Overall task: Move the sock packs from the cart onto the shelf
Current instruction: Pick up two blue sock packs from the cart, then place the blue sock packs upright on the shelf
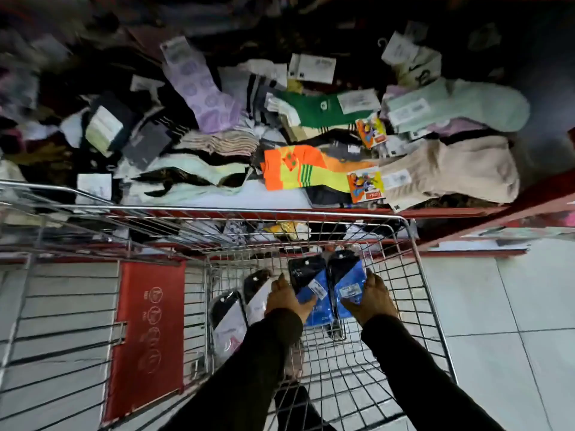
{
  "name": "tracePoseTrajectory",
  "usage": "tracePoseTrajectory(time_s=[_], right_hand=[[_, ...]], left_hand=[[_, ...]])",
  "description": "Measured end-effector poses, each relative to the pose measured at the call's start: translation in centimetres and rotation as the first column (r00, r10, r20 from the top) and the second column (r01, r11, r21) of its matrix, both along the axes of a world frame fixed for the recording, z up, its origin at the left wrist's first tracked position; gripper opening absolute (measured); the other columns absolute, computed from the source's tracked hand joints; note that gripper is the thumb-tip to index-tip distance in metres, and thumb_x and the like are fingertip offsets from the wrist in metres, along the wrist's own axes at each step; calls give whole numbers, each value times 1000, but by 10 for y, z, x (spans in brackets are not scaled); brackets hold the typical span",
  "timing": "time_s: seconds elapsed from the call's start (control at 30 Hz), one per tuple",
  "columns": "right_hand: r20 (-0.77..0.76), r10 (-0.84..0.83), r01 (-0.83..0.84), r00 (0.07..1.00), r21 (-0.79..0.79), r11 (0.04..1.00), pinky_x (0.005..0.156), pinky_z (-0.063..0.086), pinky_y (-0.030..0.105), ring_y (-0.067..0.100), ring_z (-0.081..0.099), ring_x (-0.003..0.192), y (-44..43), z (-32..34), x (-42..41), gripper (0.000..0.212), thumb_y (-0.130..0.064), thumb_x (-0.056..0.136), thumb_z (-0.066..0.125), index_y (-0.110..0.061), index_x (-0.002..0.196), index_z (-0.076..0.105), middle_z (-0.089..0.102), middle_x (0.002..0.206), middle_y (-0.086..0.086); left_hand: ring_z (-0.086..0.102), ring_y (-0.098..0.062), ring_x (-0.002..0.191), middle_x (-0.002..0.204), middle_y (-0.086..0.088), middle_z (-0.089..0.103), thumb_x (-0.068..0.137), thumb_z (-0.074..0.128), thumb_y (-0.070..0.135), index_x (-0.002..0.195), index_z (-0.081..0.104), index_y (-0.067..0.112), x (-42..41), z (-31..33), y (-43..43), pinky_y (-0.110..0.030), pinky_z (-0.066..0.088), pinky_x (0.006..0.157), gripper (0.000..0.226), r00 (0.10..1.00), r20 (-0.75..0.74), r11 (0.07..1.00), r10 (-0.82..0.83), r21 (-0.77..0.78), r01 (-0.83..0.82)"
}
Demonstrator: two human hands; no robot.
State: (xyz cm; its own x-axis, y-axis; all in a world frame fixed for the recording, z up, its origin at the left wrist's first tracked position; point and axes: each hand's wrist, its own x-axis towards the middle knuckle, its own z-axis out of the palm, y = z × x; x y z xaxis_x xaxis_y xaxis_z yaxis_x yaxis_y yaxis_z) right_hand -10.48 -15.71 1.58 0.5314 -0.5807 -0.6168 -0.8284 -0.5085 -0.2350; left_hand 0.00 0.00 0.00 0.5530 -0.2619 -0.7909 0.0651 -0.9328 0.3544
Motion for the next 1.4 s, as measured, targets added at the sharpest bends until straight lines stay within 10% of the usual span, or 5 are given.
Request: tracePoseTrajectory(time_s=[0.57, 0.77, 0.93, 1.4], right_hand=[[67, -147, 151, 987, -67, 986, 101, 47, 45, 35, 47, 130, 6, -40, 4, 112, -48, 62, 84, -5, 146, 25, 49, 139, 18], [108, -166, 173, 980, -62, 983, 99, 48, 46, 38, 49, 127, 14, -7, 0, 115, -44, 57, 89, -6, 146, 27, 49, 136, 18], [287, -163, 193, 944, -79, 978, 102, 47, 45, 41, 53, 119, 31, 46, -6, 115, -35, 47, 94, 3, 138, 35, 52, 129, 24], [893, 32, 183, 448, -127, 975, 104, 40, 28, 22, 46, 122, 68, 280, 44, 102, -30, 52, 93, 0, 132, 37, 45, 127, 12]], left_hand=[[58, -35, 124, 141, -13, 51, 73, 77, 58, 144, 34, 4, -8, -66, -46, -39, 52, 99, 100, 975, 0, 971, 222, 95, -221], [45, -37, 137, 159, -15, 29, 78, 71, 60, 152, 11, -1, -11, -16, -18, -40, 44, 108, 113, 981, 90, 983, 173, 52, -178], [65, -35, 105, 131, -13, 54, 71, 76, 63, 133, 31, 5, -12, 61, 18, -40, 58, 80, 95, 945, 233, 973, 230, -64, -221], [55, -30, 128, 149, -8, 45, 67, 84, 54, 149, 26, 14, 35, 298, 83, -35, 49, 97, 109, 618, 642, 848, 454, -524, -79]])
